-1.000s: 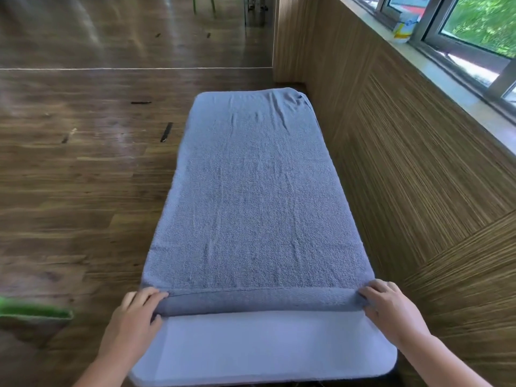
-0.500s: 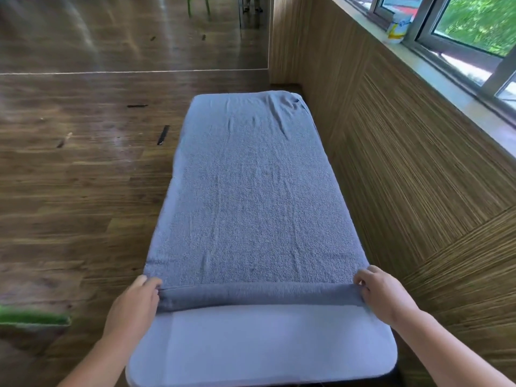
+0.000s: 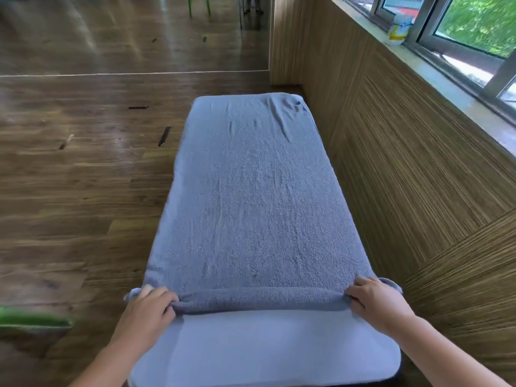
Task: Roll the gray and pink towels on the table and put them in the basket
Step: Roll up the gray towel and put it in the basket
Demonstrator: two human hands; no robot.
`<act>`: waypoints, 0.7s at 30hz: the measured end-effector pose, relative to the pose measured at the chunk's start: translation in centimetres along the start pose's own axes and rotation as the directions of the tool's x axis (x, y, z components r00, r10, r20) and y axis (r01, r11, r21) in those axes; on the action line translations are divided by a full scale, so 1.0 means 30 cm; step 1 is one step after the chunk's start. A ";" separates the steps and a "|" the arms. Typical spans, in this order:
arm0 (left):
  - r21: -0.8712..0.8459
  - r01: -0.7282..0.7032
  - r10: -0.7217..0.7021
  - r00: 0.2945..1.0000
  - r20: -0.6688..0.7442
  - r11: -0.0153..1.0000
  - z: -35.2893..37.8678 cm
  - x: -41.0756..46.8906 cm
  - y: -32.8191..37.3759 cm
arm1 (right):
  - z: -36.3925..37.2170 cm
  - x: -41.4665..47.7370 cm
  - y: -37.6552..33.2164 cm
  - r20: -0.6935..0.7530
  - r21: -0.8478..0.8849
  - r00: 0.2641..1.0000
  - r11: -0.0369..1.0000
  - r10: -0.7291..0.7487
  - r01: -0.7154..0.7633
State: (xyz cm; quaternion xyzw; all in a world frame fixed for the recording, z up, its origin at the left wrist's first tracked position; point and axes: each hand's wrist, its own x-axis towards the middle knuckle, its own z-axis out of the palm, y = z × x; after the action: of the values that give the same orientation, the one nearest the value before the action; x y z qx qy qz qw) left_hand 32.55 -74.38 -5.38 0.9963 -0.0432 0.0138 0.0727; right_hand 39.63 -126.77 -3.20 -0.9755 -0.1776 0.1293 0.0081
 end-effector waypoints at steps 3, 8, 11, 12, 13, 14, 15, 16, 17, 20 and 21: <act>-0.026 -0.020 0.021 0.999 0.025 0.999 -0.004 -0.015 -0.015 | -0.031 -0.003 0.008 0.037 0.008 0.999 1.000 -0.026 0.026; -0.082 0.210 -0.200 0.973 0.113 0.974 -0.033 0.054 0.019 | -0.057 0.064 -0.012 0.136 0.043 0.988 0.996 0.072 -0.079; -0.131 0.209 -0.213 0.977 -0.016 0.969 -0.013 0.072 0.050 | -0.032 0.069 -0.045 0.037 0.232 0.981 0.953 0.190 -0.193; -0.165 0.164 -0.177 0.982 -0.071 0.973 -0.002 0.062 0.068 | -0.020 0.052 -0.065 -0.008 0.329 0.980 0.926 0.197 -0.183; -0.200 0.103 -0.127 0.986 -0.110 0.974 0.019 0.049 0.090 | 0.002 0.033 -0.083 -0.061 0.398 0.982 0.906 0.180 -0.141; -0.227 0.045 -0.073 0.990 -0.119 0.973 0.039 0.032 0.121 | 0.015 0.013 -0.107 -0.107 0.413 0.984 0.906 0.143 -0.087; -0.236 -0.015 -0.014 0.993 -0.118 0.972 0.061 0.020 0.155 | 0.028 -0.002 -0.128 -0.135 0.391 0.986 0.920 0.095 -0.035; -0.223 -0.042 0.019 0.995 -0.102 0.974 0.077 0.009 0.187 | 0.041 -0.015 -0.151 -0.131 0.345 0.990 0.938 0.049 0.000; -0.205 -0.062 0.047 0.996 -0.081 0.977 0.095 0.003 0.206 | 0.060 -0.019 -0.164 -0.122 0.286 0.993 0.958 0.006 0.030; -0.179 -0.064 0.055 0.997 -0.052 0.982 0.103 0.028 0.220 | 0.086 0.010 -0.180 -0.165 0.132 0.985 0.989 -0.052 0.074; -0.173 -0.068 0.058 0.997 -0.059 0.983 0.101 0.041 0.215 | 0.086 0.024 -0.182 -0.197 0.087 0.979 0.993 -0.058 0.076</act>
State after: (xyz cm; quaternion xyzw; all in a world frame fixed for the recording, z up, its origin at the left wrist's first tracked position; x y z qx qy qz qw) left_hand 33.27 -81.29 -7.40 0.9835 -0.0737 0.0390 0.1605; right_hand 37.74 -121.50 -5.53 -0.9755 -0.2024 0.0416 0.0756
